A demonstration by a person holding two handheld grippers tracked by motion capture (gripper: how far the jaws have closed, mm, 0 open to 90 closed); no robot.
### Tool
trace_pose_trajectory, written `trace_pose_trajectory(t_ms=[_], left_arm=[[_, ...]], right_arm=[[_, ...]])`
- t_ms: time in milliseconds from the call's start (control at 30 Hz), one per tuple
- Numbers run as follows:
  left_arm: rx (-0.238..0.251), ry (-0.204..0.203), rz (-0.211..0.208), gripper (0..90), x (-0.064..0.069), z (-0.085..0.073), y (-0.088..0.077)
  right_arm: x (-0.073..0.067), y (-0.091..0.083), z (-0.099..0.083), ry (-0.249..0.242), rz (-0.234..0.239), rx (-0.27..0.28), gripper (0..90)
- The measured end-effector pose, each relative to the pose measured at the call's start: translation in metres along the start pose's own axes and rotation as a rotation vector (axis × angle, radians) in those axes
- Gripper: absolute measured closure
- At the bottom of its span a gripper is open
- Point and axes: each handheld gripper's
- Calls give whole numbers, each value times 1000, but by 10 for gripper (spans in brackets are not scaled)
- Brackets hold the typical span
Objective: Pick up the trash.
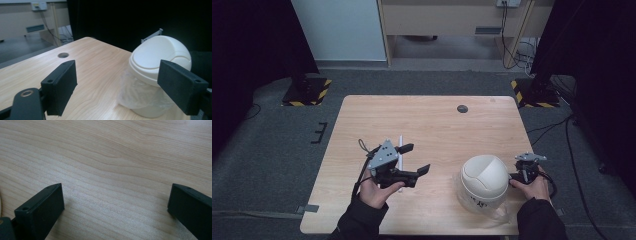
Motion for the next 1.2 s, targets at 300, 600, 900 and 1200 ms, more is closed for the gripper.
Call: trace_pose_trajectory(t_ms=[300, 600, 900, 1200], left_arm=[[-51, 24, -87, 152, 20, 4, 41], [-83, 31, -179, 156, 40, 2, 80], [-112, 32, -242, 160, 54, 1, 104], [-136, 10, -309, 149, 63, -5, 118]], right_arm=[[0, 0, 0, 0, -1, 0, 8], [0, 0, 0, 2, 0, -1, 8], [0, 0, 0, 1, 0, -1, 8], [0, 0, 0, 2, 0, -1, 8]])
Point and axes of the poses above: each handheld gripper's, and its own axes: y roughly forward along the jaws, z roughly out of its top, x roughly to its right, and after that the axes turned 6 degrees about y, right-handed
